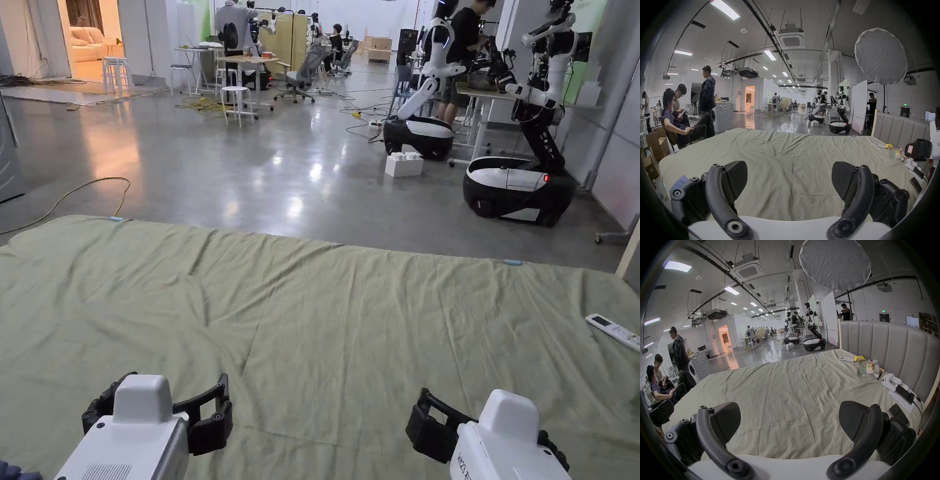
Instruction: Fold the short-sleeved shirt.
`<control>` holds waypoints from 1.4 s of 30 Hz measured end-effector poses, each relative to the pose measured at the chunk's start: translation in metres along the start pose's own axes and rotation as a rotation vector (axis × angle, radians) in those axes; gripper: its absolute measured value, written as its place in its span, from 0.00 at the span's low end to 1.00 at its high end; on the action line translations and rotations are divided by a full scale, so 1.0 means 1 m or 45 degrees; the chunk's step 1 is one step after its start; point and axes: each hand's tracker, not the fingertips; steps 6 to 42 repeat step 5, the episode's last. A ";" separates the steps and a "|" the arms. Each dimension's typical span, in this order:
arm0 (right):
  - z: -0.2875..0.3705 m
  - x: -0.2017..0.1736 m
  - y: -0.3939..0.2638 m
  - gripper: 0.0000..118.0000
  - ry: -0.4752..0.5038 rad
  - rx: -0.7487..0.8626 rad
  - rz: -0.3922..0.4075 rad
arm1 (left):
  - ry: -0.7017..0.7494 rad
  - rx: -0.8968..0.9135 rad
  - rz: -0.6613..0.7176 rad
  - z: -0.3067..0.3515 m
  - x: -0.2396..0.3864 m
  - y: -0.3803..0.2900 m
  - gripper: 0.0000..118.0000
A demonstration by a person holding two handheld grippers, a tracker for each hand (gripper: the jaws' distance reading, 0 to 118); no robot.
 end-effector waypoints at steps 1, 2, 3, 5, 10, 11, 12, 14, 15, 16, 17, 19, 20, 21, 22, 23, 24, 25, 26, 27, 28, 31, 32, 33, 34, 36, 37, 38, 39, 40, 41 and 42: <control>0.001 0.000 -0.001 1.00 0.004 0.027 0.017 | -0.005 -0.002 -0.001 -0.001 0.000 0.000 0.89; 0.001 -0.001 -0.001 1.00 -0.007 0.044 0.039 | -0.010 -0.003 0.000 -0.001 0.000 0.000 0.89; 0.002 -0.002 -0.001 1.00 -0.016 0.058 0.058 | -0.015 -0.001 0.001 -0.001 0.000 0.000 0.89; 0.004 -0.004 -0.002 1.00 -0.027 0.097 0.101 | -0.023 0.006 0.000 0.001 0.000 0.002 0.89; 0.004 -0.004 -0.002 1.00 -0.027 0.097 0.101 | -0.023 0.006 0.000 0.001 0.000 0.002 0.89; 0.004 -0.004 -0.002 1.00 -0.027 0.097 0.101 | -0.023 0.006 0.000 0.001 0.000 0.002 0.89; 0.004 -0.004 -0.002 1.00 -0.027 0.097 0.101 | -0.023 0.006 0.000 0.001 0.000 0.002 0.89; 0.004 -0.004 -0.002 1.00 -0.027 0.097 0.101 | -0.023 0.006 0.000 0.001 0.000 0.002 0.89; 0.004 -0.004 -0.002 1.00 -0.027 0.097 0.101 | -0.023 0.006 0.000 0.001 0.000 0.002 0.89; 0.004 -0.004 -0.002 1.00 -0.027 0.097 0.101 | -0.023 0.006 0.000 0.001 0.000 0.002 0.89; 0.004 -0.004 -0.002 1.00 -0.027 0.097 0.101 | -0.023 0.006 0.000 0.001 0.000 0.002 0.89; 0.004 -0.004 -0.002 1.00 -0.027 0.097 0.101 | -0.023 0.006 0.000 0.001 0.000 0.002 0.89; 0.004 -0.004 -0.002 1.00 -0.027 0.097 0.101 | -0.023 0.006 0.000 0.001 0.000 0.002 0.89; 0.004 -0.004 -0.002 1.00 -0.027 0.097 0.101 | -0.023 0.006 0.000 0.001 0.000 0.002 0.89; 0.004 -0.004 -0.002 1.00 -0.027 0.097 0.101 | -0.023 0.006 0.000 0.001 0.000 0.002 0.89; 0.004 -0.004 -0.002 1.00 -0.027 0.097 0.101 | -0.023 0.006 0.000 0.001 0.000 0.002 0.89; 0.004 -0.004 -0.002 1.00 -0.027 0.097 0.101 | -0.023 0.006 0.000 0.001 0.000 0.002 0.89; 0.004 -0.004 -0.002 1.00 -0.027 0.097 0.101 | -0.023 0.006 0.000 0.001 0.000 0.002 0.89; 0.004 -0.004 -0.002 1.00 -0.027 0.097 0.101 | -0.023 0.006 0.000 0.001 0.000 0.002 0.89; 0.004 -0.004 -0.002 1.00 -0.027 0.097 0.101 | -0.023 0.006 0.000 0.001 0.000 0.002 0.89; 0.004 -0.004 -0.002 1.00 -0.027 0.097 0.101 | -0.023 0.006 0.000 0.001 0.000 0.002 0.89; 0.004 -0.004 -0.002 1.00 -0.027 0.097 0.101 | -0.023 0.006 0.000 0.001 0.000 0.002 0.89; 0.004 -0.004 -0.002 1.00 -0.027 0.097 0.101 | -0.023 0.006 0.000 0.001 0.000 0.002 0.89; 0.004 -0.004 -0.002 1.00 -0.027 0.097 0.101 | -0.023 0.006 0.000 0.001 0.000 0.002 0.89; 0.004 -0.004 -0.002 1.00 -0.027 0.097 0.101 | -0.023 0.006 0.000 0.001 0.000 0.002 0.89; 0.004 -0.004 -0.002 1.00 -0.027 0.097 0.101 | -0.023 0.006 0.000 0.001 0.000 0.002 0.89; 0.004 -0.004 -0.002 1.00 -0.027 0.097 0.101 | -0.023 0.006 0.000 0.001 0.000 0.002 0.89; 0.004 -0.004 -0.002 1.00 -0.027 0.097 0.101 | -0.023 0.006 0.000 0.001 0.000 0.002 0.89; 0.004 -0.004 -0.002 1.00 -0.027 0.097 0.101 | -0.023 0.006 0.000 0.001 0.000 0.002 0.89; 0.004 -0.004 -0.002 1.00 -0.027 0.097 0.101 | -0.023 0.006 0.000 0.001 0.000 0.002 0.89; 0.004 -0.004 -0.002 1.00 -0.027 0.097 0.101 | -0.023 0.006 0.000 0.001 0.000 0.002 0.89; 0.004 -0.004 -0.002 1.00 -0.027 0.097 0.101 | -0.023 0.006 0.000 0.001 0.000 0.002 0.89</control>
